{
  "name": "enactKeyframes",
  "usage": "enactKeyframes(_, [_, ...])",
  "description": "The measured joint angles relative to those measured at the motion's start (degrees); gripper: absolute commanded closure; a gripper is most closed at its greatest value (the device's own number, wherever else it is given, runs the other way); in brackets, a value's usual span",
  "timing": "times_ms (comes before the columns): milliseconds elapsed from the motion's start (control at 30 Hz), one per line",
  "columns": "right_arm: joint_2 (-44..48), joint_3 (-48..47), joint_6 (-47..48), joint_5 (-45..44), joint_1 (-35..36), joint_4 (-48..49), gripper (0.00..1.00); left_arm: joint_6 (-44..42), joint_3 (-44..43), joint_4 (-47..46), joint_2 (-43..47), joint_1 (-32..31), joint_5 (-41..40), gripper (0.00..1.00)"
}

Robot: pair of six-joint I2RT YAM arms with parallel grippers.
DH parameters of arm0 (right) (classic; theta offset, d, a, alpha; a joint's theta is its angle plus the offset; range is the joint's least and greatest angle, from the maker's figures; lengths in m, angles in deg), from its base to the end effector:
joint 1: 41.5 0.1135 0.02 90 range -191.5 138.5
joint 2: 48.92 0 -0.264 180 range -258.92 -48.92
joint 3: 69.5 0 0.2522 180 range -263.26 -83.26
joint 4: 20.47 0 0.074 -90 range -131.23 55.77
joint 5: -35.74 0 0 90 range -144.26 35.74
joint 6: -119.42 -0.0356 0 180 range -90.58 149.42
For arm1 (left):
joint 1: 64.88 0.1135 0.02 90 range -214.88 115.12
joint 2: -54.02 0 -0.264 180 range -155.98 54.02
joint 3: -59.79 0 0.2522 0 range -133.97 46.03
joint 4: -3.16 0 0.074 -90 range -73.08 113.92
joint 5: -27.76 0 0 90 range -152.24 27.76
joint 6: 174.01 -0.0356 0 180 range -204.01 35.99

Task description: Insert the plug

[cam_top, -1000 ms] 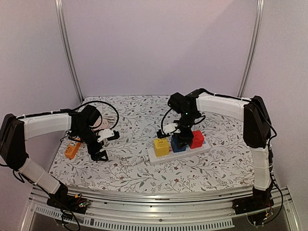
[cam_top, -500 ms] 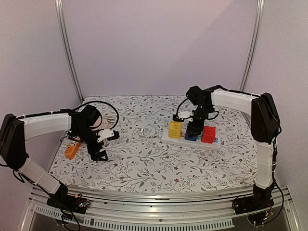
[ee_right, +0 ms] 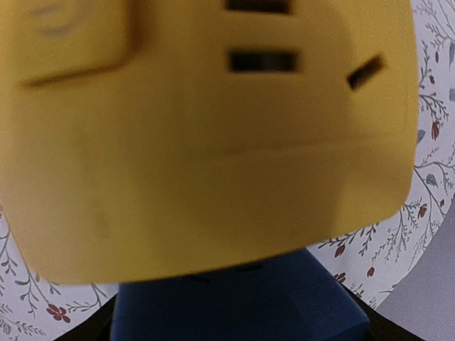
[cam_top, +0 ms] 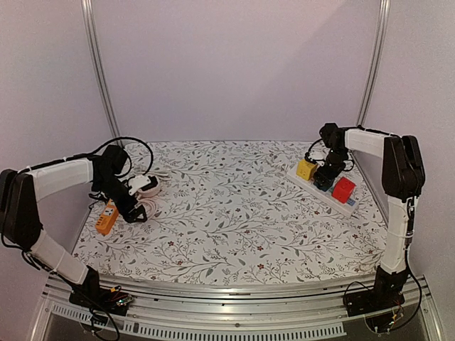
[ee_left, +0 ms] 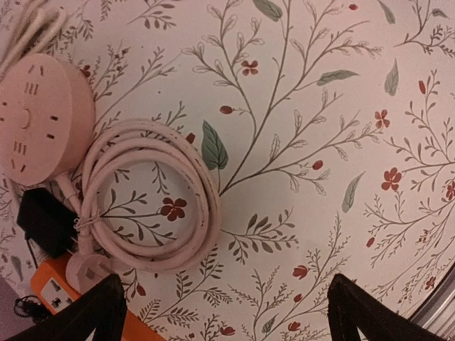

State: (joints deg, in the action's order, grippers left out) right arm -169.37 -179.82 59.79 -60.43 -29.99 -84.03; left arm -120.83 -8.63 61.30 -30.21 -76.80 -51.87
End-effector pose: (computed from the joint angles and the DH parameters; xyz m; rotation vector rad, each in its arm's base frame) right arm 0.4248 0.0826 0.1917 -1.0051 2.6887 -0.2200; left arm 0.2592 -0.0613 0.2027 1.1987 2.5586 -0.1645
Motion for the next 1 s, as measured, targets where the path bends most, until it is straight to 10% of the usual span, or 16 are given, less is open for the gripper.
enactKeyframes(433, [1.46, 1.95, -2.08, -2.03, -2.14, 1.33, 0.01, 5.01, -9.25, 3.04, -1.84, 20.72, -8.5, 0.01])
enactKeyframes(1000, [29.92, 10.05, -6.58, 9.01, 2.45, 10.38, 0.01, 8.52, -7.8, 3.54, -13.99, 24.22, -10.14, 0.19])
